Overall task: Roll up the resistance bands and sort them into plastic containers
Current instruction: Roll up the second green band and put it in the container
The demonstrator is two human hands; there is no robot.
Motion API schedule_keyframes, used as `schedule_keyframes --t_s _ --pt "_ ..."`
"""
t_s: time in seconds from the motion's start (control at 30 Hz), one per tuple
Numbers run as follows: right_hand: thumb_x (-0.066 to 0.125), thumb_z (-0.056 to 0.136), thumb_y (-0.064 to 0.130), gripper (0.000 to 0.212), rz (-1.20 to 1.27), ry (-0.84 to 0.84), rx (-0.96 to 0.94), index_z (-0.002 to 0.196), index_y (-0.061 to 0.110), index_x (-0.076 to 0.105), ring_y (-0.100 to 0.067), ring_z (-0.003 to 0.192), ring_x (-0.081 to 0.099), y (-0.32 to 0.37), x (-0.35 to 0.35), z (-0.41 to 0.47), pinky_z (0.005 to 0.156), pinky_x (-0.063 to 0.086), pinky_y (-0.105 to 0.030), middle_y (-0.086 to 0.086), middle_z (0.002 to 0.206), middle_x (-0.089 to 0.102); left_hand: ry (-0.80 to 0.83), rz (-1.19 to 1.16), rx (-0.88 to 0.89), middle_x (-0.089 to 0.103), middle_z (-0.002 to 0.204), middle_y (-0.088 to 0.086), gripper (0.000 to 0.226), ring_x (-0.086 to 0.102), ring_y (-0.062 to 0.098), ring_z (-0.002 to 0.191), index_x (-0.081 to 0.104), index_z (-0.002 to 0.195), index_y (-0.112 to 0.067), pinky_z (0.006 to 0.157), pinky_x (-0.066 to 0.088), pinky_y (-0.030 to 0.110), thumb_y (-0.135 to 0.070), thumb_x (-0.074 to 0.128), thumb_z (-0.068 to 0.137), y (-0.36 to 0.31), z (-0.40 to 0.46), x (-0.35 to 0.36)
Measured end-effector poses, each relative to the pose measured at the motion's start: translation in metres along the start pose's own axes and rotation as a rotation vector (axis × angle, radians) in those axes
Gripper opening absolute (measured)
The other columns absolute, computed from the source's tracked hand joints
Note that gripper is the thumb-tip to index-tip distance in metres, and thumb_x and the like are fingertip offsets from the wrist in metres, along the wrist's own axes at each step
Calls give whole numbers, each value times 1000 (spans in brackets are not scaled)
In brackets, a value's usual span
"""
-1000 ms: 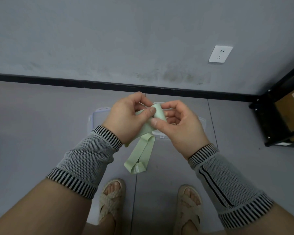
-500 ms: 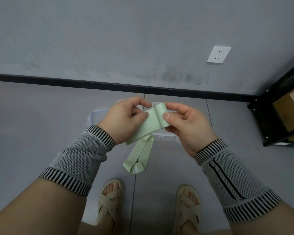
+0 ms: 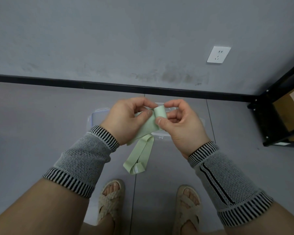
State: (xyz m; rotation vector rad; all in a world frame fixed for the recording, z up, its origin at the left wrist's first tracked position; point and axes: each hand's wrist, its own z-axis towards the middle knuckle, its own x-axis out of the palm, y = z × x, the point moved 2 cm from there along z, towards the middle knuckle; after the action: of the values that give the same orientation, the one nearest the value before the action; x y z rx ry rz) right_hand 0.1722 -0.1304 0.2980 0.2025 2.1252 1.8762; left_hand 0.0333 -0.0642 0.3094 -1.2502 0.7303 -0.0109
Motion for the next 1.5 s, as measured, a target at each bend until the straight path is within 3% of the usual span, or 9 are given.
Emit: schedule_keyframes --t_s 0.2,0.37,0.53,0.77,0.93,1.1,1.2,1.37,1.5 --pt "80 70 14 38 -27 -37 7 90 31 53 -25 74 63 -2 4 0 75 57 -47 -9 85 64 -14 -32 -29 69 72 -4 5 64 11 67 61 77 -32 65 53 29 -33 64 81 1 1 2" --pt "83 66 25 42 -63 -34 -18 96 33 55 -18 76 62 2 4 -3 73 57 -37 -5 88 64 -27 -78 -54 68 70 -1 10 65 18 68 60 78 -27 70 56 42 -25 69 82 0 2 1" --pt "64 87 16 20 178 122 90 106 21 63 -8 79 64 4 -6 0 74 52 -28 1 92 68 -27 -85 -62 69 72 0 13 61 11 64 58 80 -26 67 51 35 -38 60 75 5 1 -5" --pt "60 89 5 37 162 195 100 125 11 58 -18 78 67 -2 -4 -1 75 55 -30 -9 84 71 14 -65 -51 68 72 -1 11 62 10 64 59 85 -28 63 50 29 -37 57 78 3 1 0" --pt "62 87 3 28 186 107 53 107 22 65 -16 74 65 1 -4 -1 72 55 -28 -10 80 68 40 -70 -66 65 70 3 19 59 12 59 62 96 -41 56 50 29 -23 58 90 5 0 -1" --pt "64 87 6 28 68 65 -24 100 31 62 -13 68 64 3 -1 -4 70 55 -32 -2 73 69 38 19 -51 68 78 -3 31 64 11 69 60 92 -44 65 54 26 -14 64 85 2 1 -6" --pt "66 86 9 26 5 22 -51 100 29 60 -6 65 65 5 4 -5 63 54 -26 5 73 69 1 29 -21 68 77 -3 28 64 15 70 60 87 -45 68 54 32 -18 67 84 0 -1 -6" --pt "73 79 18 28 -86 -32 -51 99 32 59 -17 76 70 0 8 -6 74 58 -43 0 85 71 -18 -42 -60 69 78 -7 8 66 11 73 63 83 -39 71 56 34 -35 59 78 1 -1 -2" --pt "77 76 15 43 -95 91 -91 105 38 55 -14 80 70 4 0 -6 75 57 -35 1 89 72 -7 -56 -69 70 81 -4 11 66 12 72 63 81 -34 70 57 36 -39 60 73 1 2 -4"
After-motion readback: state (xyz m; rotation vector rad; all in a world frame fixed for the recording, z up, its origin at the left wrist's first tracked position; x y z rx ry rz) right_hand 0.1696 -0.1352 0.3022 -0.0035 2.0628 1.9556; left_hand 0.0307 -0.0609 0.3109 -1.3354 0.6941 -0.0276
